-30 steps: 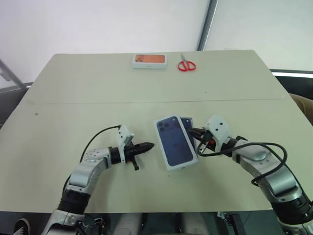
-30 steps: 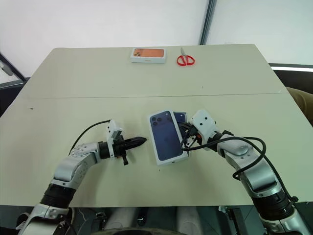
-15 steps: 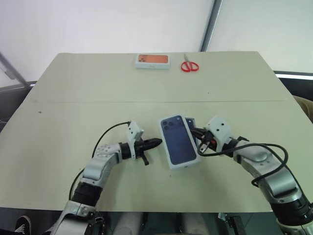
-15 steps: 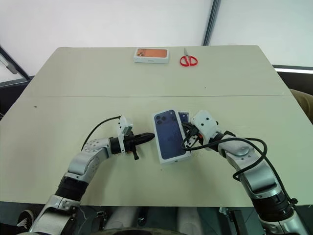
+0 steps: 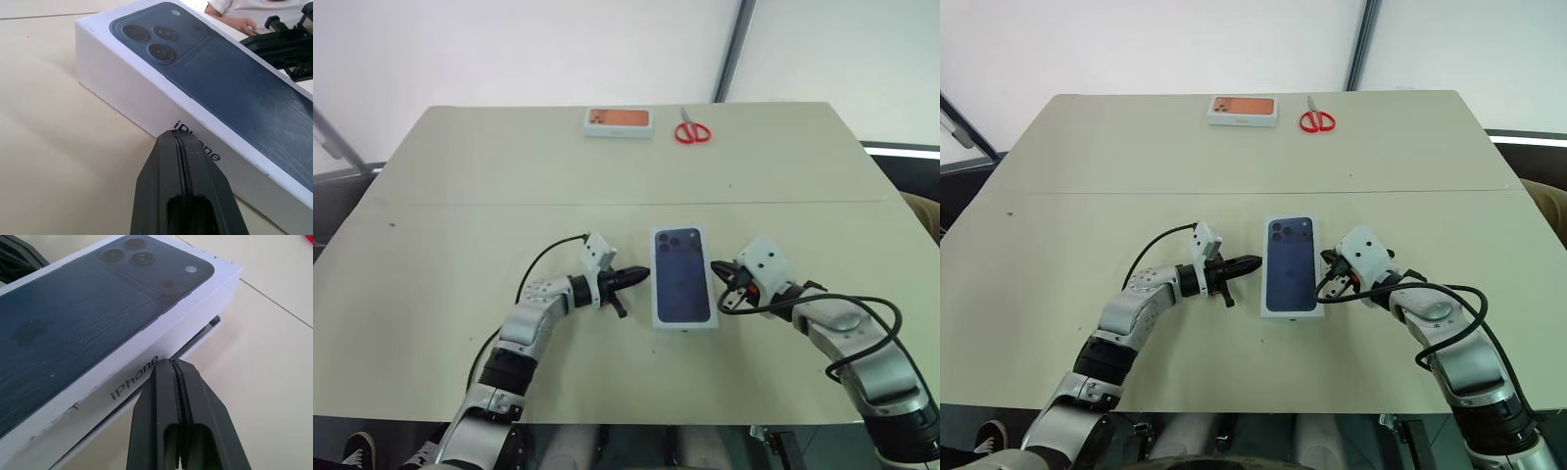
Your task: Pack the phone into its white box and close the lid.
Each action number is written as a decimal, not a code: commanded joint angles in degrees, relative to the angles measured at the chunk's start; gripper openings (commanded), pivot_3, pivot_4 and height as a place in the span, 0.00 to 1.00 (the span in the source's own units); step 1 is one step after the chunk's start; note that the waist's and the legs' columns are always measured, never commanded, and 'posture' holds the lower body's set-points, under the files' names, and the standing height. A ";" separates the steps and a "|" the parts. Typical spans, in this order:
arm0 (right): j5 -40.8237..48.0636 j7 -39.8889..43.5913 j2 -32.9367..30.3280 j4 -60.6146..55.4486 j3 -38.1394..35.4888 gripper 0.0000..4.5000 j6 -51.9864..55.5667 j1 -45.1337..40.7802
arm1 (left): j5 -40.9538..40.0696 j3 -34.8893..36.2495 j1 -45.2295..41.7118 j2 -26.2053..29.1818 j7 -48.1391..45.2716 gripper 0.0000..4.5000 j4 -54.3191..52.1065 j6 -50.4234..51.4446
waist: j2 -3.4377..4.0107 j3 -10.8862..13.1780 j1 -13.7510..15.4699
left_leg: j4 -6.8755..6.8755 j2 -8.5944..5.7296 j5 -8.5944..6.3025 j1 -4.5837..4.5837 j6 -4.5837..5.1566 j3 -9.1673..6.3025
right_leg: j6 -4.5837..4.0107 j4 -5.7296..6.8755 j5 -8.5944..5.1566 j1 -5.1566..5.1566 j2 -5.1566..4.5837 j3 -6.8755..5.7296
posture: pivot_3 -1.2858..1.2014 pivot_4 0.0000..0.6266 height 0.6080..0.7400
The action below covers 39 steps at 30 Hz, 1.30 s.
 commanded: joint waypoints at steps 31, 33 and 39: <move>-5.59 0.76 3.81 2.77 2.66 0.01 0.99 -4.62 | -1.61 0.85 -3.97 -3.46 -0.04 0.00 -0.77 2.12 | 0.00 0.00 -0.14 | 0.01 0.00 0.01 0.00 -0.01 0.01 | 0.01 0.05 0.00 -0.04 0.02 0.01 | 0.52 0.24 1.00; -5.47 1.21 3.71 2.60 2.62 0.01 1.67 -5.04 | -2.00 1.05 -4.34 -3.80 0.20 0.00 -1.30 2.68 | 0.00 0.00 -0.10 | 0.01 0.00 0.01 0.00 -0.01 0.01 | 0.01 0.06 0.00 -0.04 0.02 0.01 | 0.52 0.24 1.00; -5.53 2.06 3.62 3.40 2.73 0.01 3.01 -5.79 | -1.11 0.79 -3.74 -3.68 0.02 0.00 -0.47 2.74 | 0.00 0.00 -0.15 | 0.02 0.00 0.01 0.00 -0.01 0.01 | 0.01 0.10 0.00 -0.06 0.02 0.02 | 0.52 0.24 1.00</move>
